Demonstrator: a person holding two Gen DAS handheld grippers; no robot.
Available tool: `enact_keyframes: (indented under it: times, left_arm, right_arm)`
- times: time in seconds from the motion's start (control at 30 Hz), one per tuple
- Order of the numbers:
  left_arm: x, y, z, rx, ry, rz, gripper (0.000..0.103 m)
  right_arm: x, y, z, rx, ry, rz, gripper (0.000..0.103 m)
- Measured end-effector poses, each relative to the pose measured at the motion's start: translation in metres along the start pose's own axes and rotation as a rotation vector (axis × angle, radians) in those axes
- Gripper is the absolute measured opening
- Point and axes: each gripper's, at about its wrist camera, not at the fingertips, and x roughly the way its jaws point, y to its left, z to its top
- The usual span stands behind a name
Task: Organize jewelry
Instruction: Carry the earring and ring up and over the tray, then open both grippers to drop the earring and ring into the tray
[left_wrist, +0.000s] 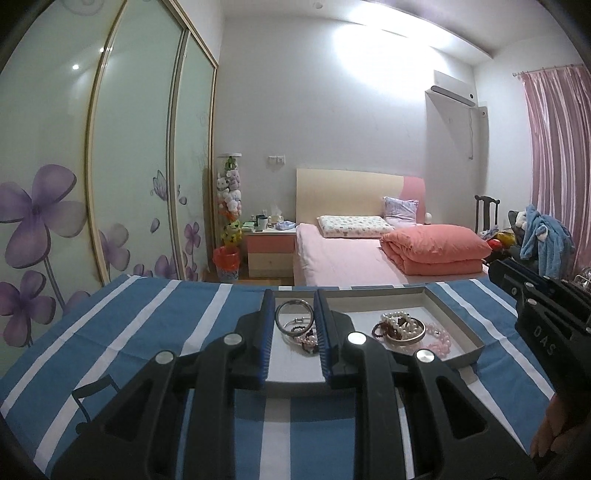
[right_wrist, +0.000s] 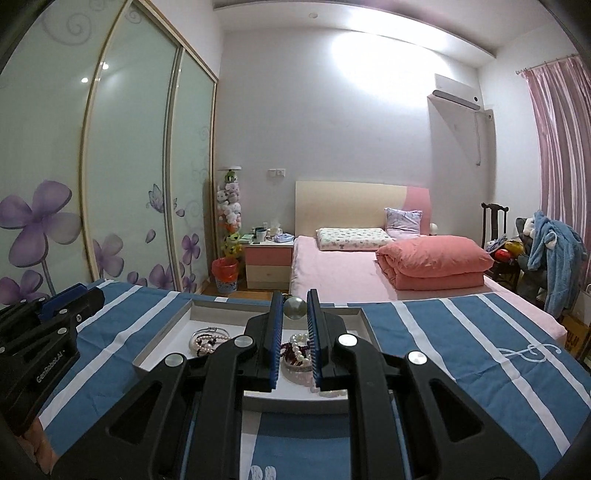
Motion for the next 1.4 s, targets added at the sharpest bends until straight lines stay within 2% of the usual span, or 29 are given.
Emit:
enact_keyframes:
  times: [0.47,0.67,1.07,1.4]
  left_arm:
    - [0.016,-0.002,0.003,0.008,0.022,0.0,0.022]
    - [0.042,0.003,0.007,-0.01,0.055,-0.023,0.022]
    - [0.116,-0.003,-0.001,0.004,0.144,-0.052,0.022]
    - [0.156,-0.006,-0.007,0.005,0.211,-0.057,0.022]
  right_arm:
    - [0.003,-0.002,-0.001,0.005,0.005,0.001,0.014]
    - [0.023,-0.004,0.003,0.013,0.023,0.014,0.014]
    - [0.099,-0.014,-0.009,0.071,0.181,0.034,0.014]
    - [0.128,-0.018,-0.019,0.107,0.265,0.05,0.014]
